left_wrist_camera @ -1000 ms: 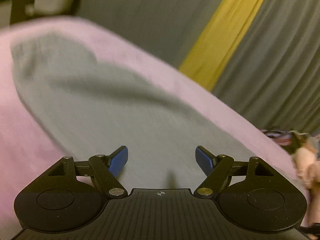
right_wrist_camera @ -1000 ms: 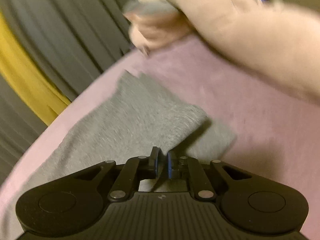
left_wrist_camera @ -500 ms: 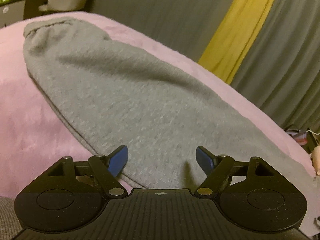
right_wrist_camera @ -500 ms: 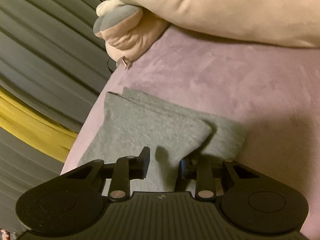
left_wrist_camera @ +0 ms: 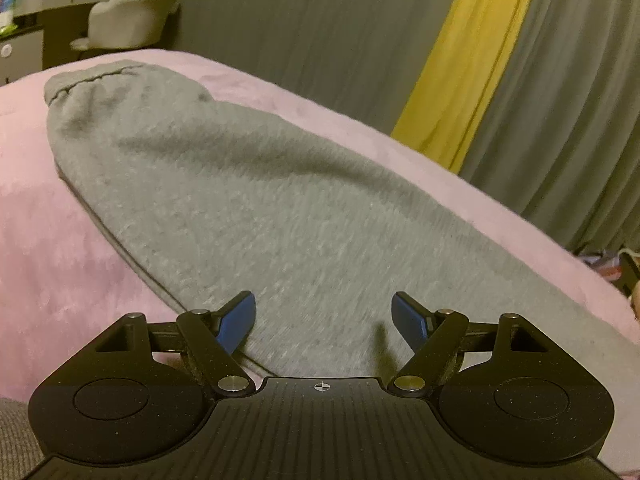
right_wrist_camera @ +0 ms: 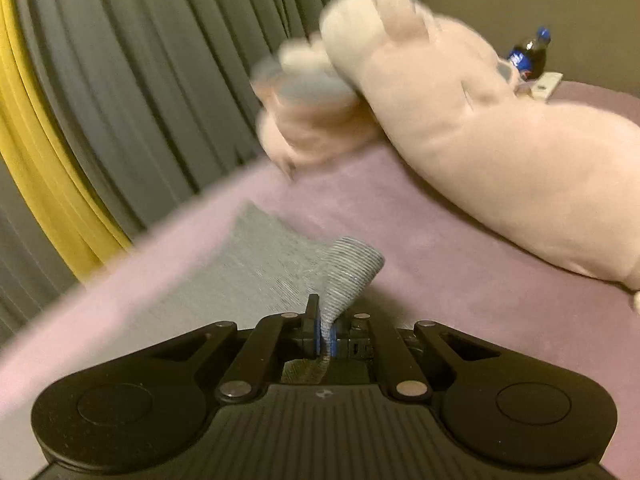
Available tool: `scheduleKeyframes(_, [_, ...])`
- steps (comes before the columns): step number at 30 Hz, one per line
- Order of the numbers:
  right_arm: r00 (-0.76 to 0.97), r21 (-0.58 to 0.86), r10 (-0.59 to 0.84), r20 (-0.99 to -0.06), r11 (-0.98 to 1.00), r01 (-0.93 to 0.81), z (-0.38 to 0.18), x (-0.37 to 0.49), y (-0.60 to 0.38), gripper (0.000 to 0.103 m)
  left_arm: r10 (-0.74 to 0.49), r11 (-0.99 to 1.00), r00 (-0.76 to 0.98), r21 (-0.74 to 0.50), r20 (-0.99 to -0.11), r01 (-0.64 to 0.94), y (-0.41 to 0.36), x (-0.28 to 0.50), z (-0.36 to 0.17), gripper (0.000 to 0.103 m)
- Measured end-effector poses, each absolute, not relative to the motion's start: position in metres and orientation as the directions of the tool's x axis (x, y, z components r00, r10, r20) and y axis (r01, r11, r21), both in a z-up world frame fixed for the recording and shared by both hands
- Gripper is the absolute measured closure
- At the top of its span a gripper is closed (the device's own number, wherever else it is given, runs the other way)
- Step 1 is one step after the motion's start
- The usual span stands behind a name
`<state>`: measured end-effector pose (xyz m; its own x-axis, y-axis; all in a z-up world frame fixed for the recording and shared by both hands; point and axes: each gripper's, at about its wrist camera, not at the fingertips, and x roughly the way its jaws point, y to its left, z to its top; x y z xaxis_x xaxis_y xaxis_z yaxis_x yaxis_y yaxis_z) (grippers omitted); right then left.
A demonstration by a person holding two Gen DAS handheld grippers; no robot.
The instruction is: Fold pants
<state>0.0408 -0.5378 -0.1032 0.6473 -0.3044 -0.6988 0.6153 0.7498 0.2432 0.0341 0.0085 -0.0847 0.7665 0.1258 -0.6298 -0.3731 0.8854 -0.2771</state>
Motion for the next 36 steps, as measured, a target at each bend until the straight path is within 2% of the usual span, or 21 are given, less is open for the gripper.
scheduleKeyframes(1, [0.609,0.279,-0.253,-0.752,0.715,0.641,-0.114,0.045,-0.548,0.098,0.128,0.889,0.763,-0.267,-0.634,-0.371,0.008,0.035,-0.085,0.022])
scheduleKeyframes(2, [0.606,0.321,-0.228,-0.762,0.681,0.658,-0.121,0.045,-0.554,0.098,0.133,0.894,0.759,-0.254,-0.638,-0.37,0.007,0.035,-0.086,0.022])
scheduleKeyframes(5, [0.633,0.355,-0.233,-0.739,0.664,0.659,-0.117,0.036,-0.555,0.098,0.145,0.896,0.763,-0.243,-0.63,-0.371,0.007,0.035,-0.085,0.022])
scheduleKeyframes(8, [0.697,0.396,-0.245,-0.674,0.677,0.62,-0.108,0.024,-0.55,0.097,0.141,0.902,0.762,-0.235,-0.631,-0.362,0.006,0.037,-0.086,0.021])
scheduleKeyframes(11, [0.61,0.305,-0.296,-0.735,0.66,0.687,-0.114,0.03,-0.551,0.097,0.145,0.908,0.743,-0.211,-0.654,-0.363,0.005,0.042,-0.09,0.021])
scheduleKeyframes(13, [0.582,0.299,-0.287,-0.761,0.642,0.707,-0.121,0.035,-0.554,0.093,0.15,0.914,0.73,-0.188,-0.667,-0.359,0.003,0.044,-0.092,0.021])
scheduleKeyframes(15, [0.601,0.326,-0.298,-0.742,0.623,0.711,-0.119,0.029,-0.555,0.085,0.154,0.922,0.725,-0.166,-0.672,-0.349,0.001,0.044,-0.092,0.021])
scheduleKeyframes(19, [0.649,0.423,-0.283,-0.706,0.567,0.707,-0.115,0.01,-0.56,0.058,0.155,0.928,0.723,-0.151,-0.673,-0.34,-0.002,0.047,-0.094,0.018])
scheduleKeyframes(20, [0.662,0.454,-0.268,-0.7,0.549,0.702,-0.115,0.005,-0.562,0.044,0.157,0.929,0.721,-0.145,-0.675,-0.339,-0.002,0.048,-0.095,0.018])
scheduleKeyframes(21, [0.674,0.483,-0.246,-0.697,0.533,0.694,-0.114,0.002,-0.564,0.032,0.16,0.931,0.718,-0.139,-0.677,-0.339,-0.002,0.049,-0.095,0.018])
scheduleKeyframes(22, [0.685,0.511,-0.219,-0.695,0.52,0.685,-0.115,0.001,-0.566,0.031,0.162,0.932,0.717,-0.135,-0.678,-0.338,-0.003,0.05,-0.096,0.018])
scheduleKeyframes(28, [0.738,0.675,0.035,-0.674,0.435,0.595,-0.128,0.001,-0.568,0.03,0.181,0.941,0.709,-0.088,-0.682,-0.326,-0.009,0.054,-0.098,0.015])
scheduleKeyframes(31, [0.777,0.727,0.163,-0.608,0.508,0.462,-0.121,0.009,-0.551,0.03,0.199,0.948,0.703,-0.049,-0.683,-0.316,-0.014,0.055,-0.1,0.015])
scheduleKeyframes(36, [0.72,0.787,0.436,-0.54,0.564,0.248,-0.119,0.033,-0.513,0.03,0.214,0.951,0.699,-0.017,-0.682,-0.307,-0.017,0.056,-0.101,0.015])
